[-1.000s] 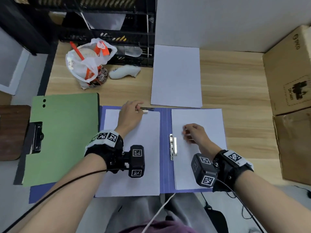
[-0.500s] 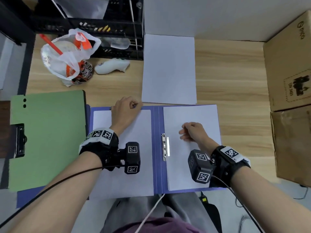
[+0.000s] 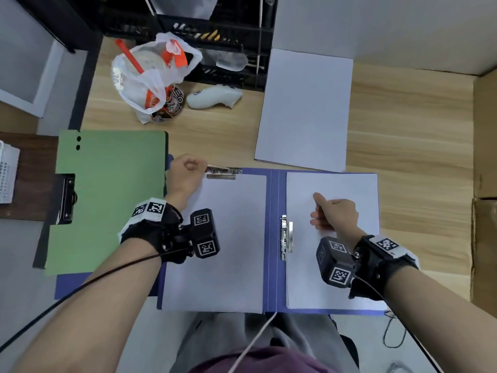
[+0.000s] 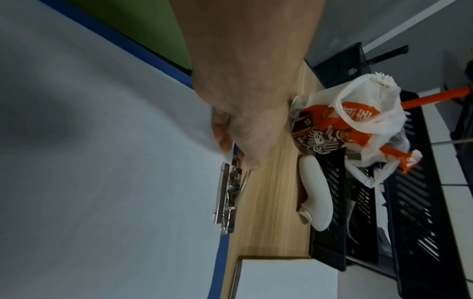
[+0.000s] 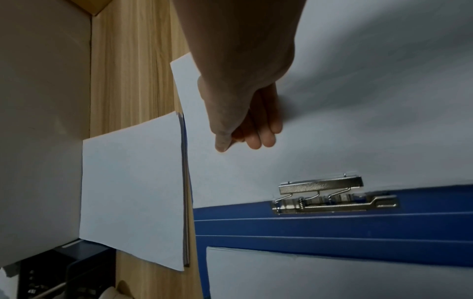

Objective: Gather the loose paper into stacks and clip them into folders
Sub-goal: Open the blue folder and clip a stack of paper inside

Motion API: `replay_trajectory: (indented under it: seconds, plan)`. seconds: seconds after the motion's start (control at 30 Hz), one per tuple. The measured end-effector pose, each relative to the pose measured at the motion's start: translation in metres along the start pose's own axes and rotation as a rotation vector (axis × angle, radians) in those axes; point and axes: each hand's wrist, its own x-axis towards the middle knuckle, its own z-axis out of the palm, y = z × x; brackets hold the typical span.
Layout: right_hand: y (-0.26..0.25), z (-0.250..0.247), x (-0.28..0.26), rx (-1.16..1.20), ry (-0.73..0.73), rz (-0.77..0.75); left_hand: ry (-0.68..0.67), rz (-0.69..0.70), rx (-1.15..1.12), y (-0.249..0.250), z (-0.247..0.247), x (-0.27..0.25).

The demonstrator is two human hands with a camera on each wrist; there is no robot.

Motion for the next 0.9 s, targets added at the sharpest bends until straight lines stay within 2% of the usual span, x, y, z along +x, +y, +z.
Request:
replay_trajectory:
  seconds: [0.07, 0.23, 0.4, 0.53, 0.67, 0.73, 0.9]
  plan:
    - [0.000, 0.000, 0.000, -0.005, -0.003, 0.000, -0.001, 0.001, 0.018, -0.005, -0.002, 0.002]
    - [0.001, -0.001, 0.002, -0.004, -0.008, -0.004, 0.020, 0.124, 0.192, -0.010, -0.008, 0.004]
    - [0.002, -0.001, 0.004, 0.010, -0.020, 0.006, 0.021, 0.112, 0.193, -0.012, -0.009, 0.001]
    - [0.003, -0.001, 0.006, 0.014, -0.020, 0.013, 0.082, 0.131, 0.202, -0.015, -0.006, -0.003]
    - [0.004, -0.001, 0.006, 0.011, -0.025, 0.008, 0.166, 0.084, 0.346, -0.019, -0.008, -0.003]
    - [0.004, -0.001, 0.007, 0.005, -0.035, 0.005, 0.165, 0.041, 0.389, -0.017, -0.007, -0.008]
    - [0.003, -0.003, 0.006, -0.007, -0.062, -0.006, 0.238, -0.034, 0.326, -0.026, -0.009, -0.033]
